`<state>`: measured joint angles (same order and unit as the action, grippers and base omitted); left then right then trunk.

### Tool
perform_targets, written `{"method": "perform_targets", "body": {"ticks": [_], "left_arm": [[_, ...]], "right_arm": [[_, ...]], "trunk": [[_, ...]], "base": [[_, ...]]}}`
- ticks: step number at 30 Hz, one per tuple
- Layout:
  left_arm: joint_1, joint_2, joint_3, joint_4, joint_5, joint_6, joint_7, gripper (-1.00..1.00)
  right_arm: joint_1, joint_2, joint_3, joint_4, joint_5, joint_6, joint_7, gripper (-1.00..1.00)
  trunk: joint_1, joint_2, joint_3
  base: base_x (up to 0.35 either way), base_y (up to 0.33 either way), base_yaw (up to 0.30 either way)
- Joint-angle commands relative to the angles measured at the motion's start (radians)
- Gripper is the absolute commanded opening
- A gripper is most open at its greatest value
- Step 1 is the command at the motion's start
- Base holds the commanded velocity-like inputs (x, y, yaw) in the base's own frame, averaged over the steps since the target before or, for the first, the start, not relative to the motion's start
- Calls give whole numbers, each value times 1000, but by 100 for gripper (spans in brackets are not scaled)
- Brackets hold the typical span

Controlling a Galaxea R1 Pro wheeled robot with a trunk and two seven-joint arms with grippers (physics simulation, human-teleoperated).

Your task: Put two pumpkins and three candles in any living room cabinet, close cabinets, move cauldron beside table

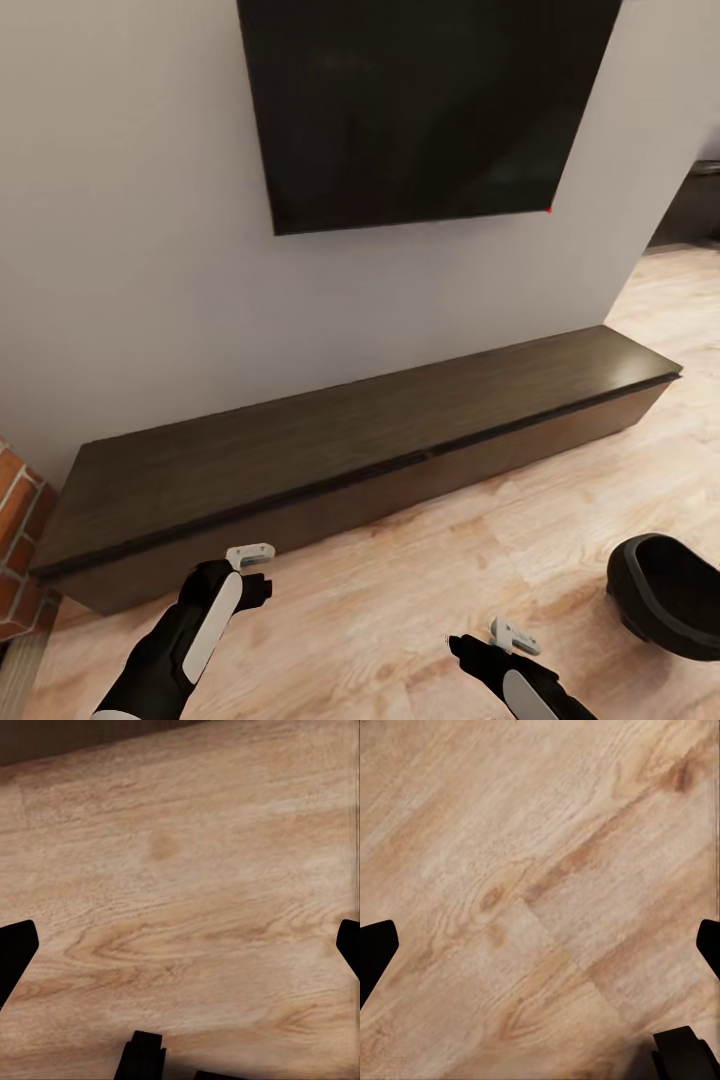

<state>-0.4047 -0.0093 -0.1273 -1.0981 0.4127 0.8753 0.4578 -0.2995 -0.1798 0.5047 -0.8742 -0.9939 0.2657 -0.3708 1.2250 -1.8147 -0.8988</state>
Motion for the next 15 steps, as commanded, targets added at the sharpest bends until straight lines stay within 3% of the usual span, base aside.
{"method": "perform_targets", "body": {"ticks": [1,15], "left_arm": [[0,0,-1,-2,11,2,10,100],[0,0,0,-2,11,1,10,100]], "right_arm": [[-1,-1,5,-2,-6,1,-8,100],[-1,-1,5,3,-6,1,-7,100]], "trunk": [[0,0,-1],[0,0,-1]], "base": [[0,0,-280],[0,0,-280]]}}
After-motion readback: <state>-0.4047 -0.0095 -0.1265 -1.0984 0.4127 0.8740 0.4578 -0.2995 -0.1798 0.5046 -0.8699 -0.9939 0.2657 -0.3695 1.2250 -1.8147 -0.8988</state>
